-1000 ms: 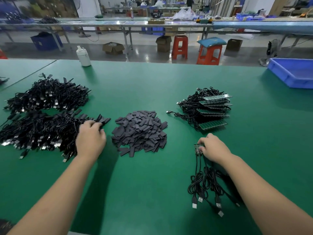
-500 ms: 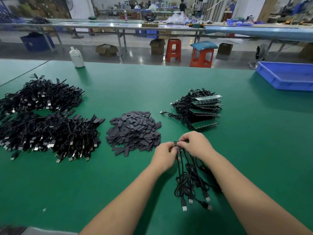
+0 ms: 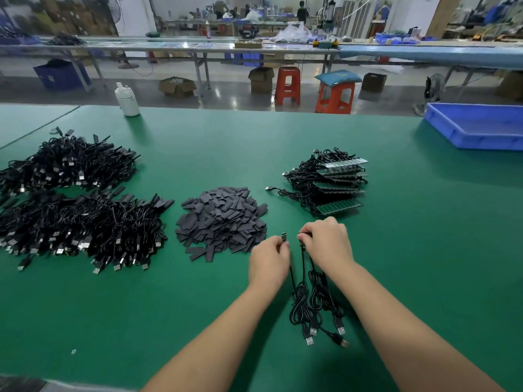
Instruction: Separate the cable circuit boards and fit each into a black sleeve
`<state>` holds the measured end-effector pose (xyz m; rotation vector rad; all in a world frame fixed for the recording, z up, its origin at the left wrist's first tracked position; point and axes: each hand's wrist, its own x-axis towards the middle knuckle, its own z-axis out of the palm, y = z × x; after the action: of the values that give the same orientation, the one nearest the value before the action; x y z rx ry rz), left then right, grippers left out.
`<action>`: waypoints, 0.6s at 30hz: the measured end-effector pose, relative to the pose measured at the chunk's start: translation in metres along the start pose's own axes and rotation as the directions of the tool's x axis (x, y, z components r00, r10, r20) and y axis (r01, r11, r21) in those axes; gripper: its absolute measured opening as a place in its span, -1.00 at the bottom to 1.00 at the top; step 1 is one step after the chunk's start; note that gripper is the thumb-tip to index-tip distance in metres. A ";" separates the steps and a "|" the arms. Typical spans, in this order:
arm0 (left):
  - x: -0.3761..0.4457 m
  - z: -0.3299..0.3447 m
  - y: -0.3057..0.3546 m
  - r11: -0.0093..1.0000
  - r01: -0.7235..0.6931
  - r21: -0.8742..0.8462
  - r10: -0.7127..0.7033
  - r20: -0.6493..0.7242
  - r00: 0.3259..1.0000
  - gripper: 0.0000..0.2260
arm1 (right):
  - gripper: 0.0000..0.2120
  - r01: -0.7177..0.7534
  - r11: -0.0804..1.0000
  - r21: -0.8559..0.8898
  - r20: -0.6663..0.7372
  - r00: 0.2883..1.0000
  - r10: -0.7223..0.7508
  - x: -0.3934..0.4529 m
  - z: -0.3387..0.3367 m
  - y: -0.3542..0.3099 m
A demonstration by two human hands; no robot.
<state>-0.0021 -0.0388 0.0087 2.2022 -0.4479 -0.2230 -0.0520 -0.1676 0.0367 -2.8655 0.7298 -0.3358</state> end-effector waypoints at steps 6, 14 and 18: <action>0.011 -0.037 -0.022 0.913 0.166 -0.373 -0.145 0.086 0.986 -0.72 | -0.73 -0.087 0.996 -0.005 0.118 0.989 0.087 0.007 0.018 0.039; 0.015 -0.054 -0.024 0.910 0.059 -0.409 -0.014 0.112 0.994 -0.76 | -0.68 -0.240 0.733 0.636 0.311 0.950 0.041 -0.009 0.026 -0.006; 0.018 -0.053 -0.028 0.897 0.064 -0.437 -0.039 0.067 0.997 -0.79 | -0.69 -0.522 0.199 0.829 0.553 0.819 -0.156 -0.029 0.032 -0.046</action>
<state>0.0376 0.0087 0.0191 1.7660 -0.3311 -0.3782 -0.0479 -0.1107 0.0106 -1.4137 0.4528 0.0873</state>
